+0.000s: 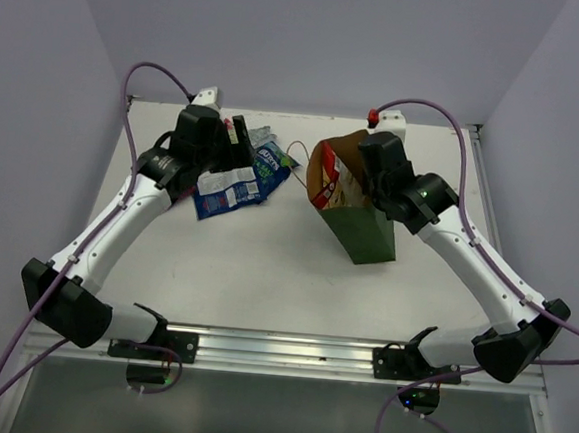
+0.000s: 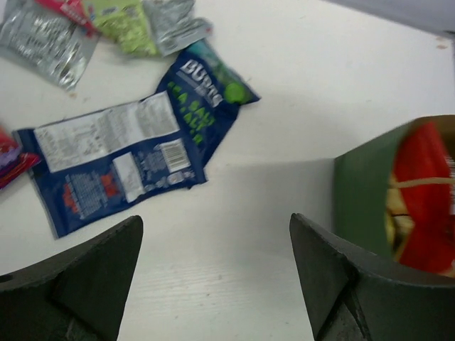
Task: Place the snacks into the paper bag
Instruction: Pick up the snack from the center of the board.
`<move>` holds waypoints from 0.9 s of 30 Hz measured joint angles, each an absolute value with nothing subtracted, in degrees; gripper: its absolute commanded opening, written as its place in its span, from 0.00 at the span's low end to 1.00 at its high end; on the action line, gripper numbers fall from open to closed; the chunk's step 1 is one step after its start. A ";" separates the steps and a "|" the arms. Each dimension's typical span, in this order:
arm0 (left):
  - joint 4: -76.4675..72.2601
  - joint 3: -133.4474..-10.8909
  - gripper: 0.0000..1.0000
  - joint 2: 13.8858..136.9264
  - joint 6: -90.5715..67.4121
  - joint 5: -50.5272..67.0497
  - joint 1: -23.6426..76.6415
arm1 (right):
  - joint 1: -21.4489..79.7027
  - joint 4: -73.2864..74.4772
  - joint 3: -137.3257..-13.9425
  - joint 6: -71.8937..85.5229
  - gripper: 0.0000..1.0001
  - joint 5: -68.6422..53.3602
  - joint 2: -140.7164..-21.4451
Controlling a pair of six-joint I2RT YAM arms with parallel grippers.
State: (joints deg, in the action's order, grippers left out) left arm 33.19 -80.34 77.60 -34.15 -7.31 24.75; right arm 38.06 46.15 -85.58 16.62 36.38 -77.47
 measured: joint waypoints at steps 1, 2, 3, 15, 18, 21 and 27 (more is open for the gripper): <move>33.10 -78.37 0.89 77.43 -33.87 -7.53 23.99 | 38.06 46.19 -85.45 16.10 0.00 36.67 -77.32; 33.21 -76.14 0.89 77.32 -33.69 -7.88 23.05 | 38.06 46.04 -85.08 15.44 0.00 36.88 -76.99; 33.45 -74.26 0.92 77.32 -33.41 -8.34 21.98 | 38.06 46.00 -84.55 14.87 0.00 37.04 -76.47; 27.42 -56.05 0.87 73.06 -35.51 -11.35 7.29 | 37.91 44.56 -80.34 10.72 0.00 37.93 -72.20; 25.54 -53.45 0.85 73.10 -35.94 -11.18 3.27 | 37.91 43.81 -79.72 10.20 0.00 37.69 -72.20; 23.68 -52.51 0.83 74.02 -35.92 -10.85 -0.91 | 37.85 43.22 -79.35 10.07 0.00 36.91 -72.18; 18.37 -52.49 0.81 80.05 -36.07 -10.44 -7.73 | 37.85 41.45 -78.28 10.04 0.00 35.07 -71.72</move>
